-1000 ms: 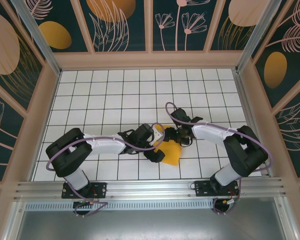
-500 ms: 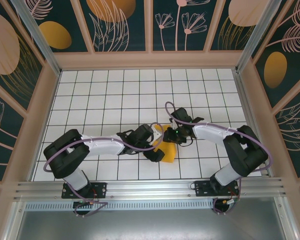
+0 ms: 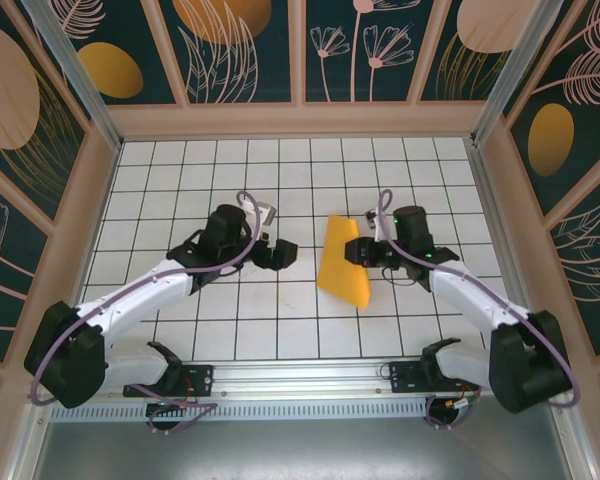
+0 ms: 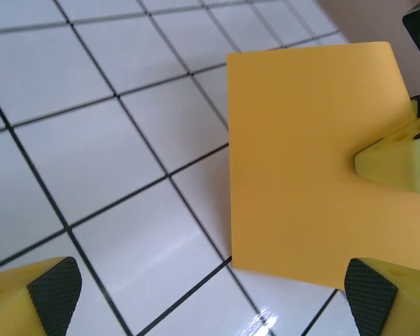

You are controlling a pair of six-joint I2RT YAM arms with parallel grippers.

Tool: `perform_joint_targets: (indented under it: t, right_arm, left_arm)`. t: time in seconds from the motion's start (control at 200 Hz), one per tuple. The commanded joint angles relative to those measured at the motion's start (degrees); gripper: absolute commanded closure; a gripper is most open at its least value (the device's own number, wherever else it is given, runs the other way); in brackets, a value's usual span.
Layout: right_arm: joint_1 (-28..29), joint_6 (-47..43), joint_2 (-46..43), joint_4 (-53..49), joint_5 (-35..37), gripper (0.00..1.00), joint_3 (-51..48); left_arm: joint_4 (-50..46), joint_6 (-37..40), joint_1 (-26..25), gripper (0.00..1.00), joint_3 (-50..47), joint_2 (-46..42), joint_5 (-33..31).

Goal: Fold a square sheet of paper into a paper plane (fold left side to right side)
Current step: Pick up the square sheet of paper from the bottom-center of the table, then place a square sheet of paper at the center of the table.

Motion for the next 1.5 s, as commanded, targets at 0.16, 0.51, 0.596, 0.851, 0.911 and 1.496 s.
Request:
perform_joint_targets:
  t: [0.16, 0.51, 0.596, 0.851, 0.911, 1.496]
  right_arm:
    - [-1.3, -9.2, -4.1, 0.6, -13.3, 0.73, 10.7]
    - [-1.0, -16.3, -1.9, -8.5, -22.9, 0.75, 28.8]
    - [-1.0, -17.9, -1.2, -10.7, -24.7, 0.75, 32.0]
    - [-1.1, -22.3, 0.7, -16.7, -29.4, 0.76, 38.0]
    - [-1.1, -22.6, 0.5, -16.8, -30.4, 0.76, 38.3]
    - [-2.2, -24.6, -0.5, -18.6, -28.8, 0.75, 34.4]
  left_arm:
    - [-1.6, 4.6, 2.4, 0.01, 8.1, -2.2, 14.6]
    - [-1.4, 11.4, 2.5, 0.02, 13.1, -1.0, 22.1]
    - [-1.7, 12.7, 2.5, 0.01, 14.2, -0.8, 23.3]
    - [-2.1, 15.5, 2.5, 0.01, 18.0, 0.3, 28.8]
    - [-2.0, 15.7, 2.5, 0.01, 18.4, 0.5, 28.7]
    - [-1.7, 16.0, 2.5, 0.83, 18.4, 2.0, 32.1]
